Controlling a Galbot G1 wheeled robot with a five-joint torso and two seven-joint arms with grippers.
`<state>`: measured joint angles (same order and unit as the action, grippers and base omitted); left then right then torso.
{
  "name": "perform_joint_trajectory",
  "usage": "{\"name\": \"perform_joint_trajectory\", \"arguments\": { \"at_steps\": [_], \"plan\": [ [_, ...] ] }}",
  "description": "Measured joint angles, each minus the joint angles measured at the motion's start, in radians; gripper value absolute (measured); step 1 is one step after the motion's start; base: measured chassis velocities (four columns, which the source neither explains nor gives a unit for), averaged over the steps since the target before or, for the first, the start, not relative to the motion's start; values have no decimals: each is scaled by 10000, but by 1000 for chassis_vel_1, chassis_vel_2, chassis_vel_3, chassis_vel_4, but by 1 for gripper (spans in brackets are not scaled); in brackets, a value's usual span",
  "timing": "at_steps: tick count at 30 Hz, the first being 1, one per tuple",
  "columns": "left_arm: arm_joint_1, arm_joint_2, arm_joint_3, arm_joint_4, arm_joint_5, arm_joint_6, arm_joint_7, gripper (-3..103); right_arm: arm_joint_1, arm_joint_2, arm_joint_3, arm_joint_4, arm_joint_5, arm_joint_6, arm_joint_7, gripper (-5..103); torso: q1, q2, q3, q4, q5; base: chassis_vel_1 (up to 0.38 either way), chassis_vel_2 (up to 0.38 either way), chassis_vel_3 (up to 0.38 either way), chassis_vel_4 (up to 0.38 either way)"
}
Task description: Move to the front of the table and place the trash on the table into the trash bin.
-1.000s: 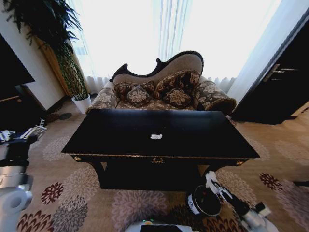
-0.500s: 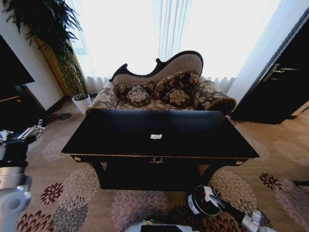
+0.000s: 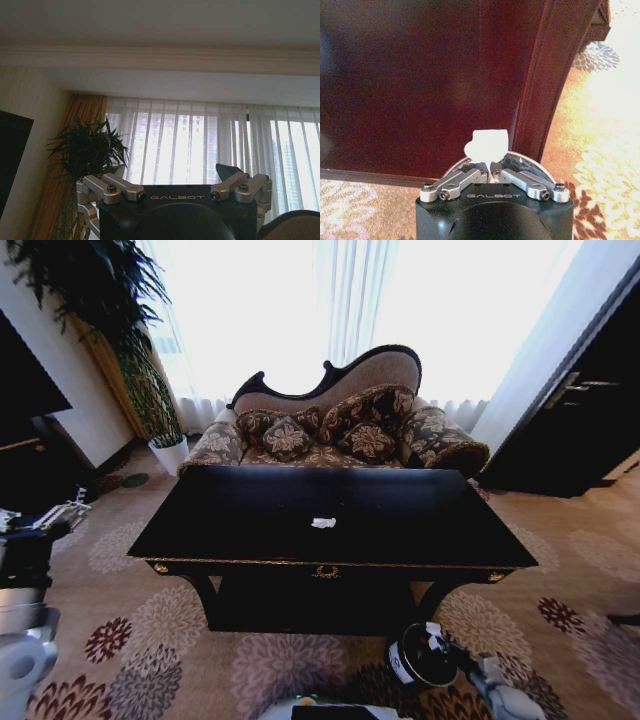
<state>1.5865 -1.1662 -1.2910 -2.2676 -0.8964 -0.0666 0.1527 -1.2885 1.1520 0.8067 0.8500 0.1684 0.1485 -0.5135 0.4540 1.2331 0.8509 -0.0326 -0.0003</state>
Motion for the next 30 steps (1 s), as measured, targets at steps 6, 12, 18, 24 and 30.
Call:
{"name": "perform_joint_trajectory", "arguments": {
  "at_steps": [6, 12, 18, 24, 30],
  "plan": [
    [-3, -40, 58, -8, 61, 0, 7, 100, 153, 173, -72, -306, -2, -5, 165, 0, -1, 0, 0, 0, 2, 0, 0, 0, 0],
    [-10, -43, 146, 87, 159, -10, 18, 100, 321, 241, -93, -493, -329, -32, 389, 13, 0, 0, 0, 1, 1, 0, 0, 0, 0],
    [-45, -14, 176, 136, 169, -16, 18, 100, 400, 162, -71, -496, -371, -42, 569, 35, 0, 1, 0, 3, 0, 0, 0, 0, 0],
    [-35, -18, 224, 127, 209, -20, 22, 100, 433, 47, -80, -512, -319, -42, 587, 51, 0, 0, 0, 0, 1, 0, 0, 0, 0],
    [-16, -5, 178, 136, 211, -30, 25, 100, 435, 88, -72, -589, -337, -29, 411, 78, 0, 0, 0, 1, 2, 0, 0, 0, 0]
  ]
}}
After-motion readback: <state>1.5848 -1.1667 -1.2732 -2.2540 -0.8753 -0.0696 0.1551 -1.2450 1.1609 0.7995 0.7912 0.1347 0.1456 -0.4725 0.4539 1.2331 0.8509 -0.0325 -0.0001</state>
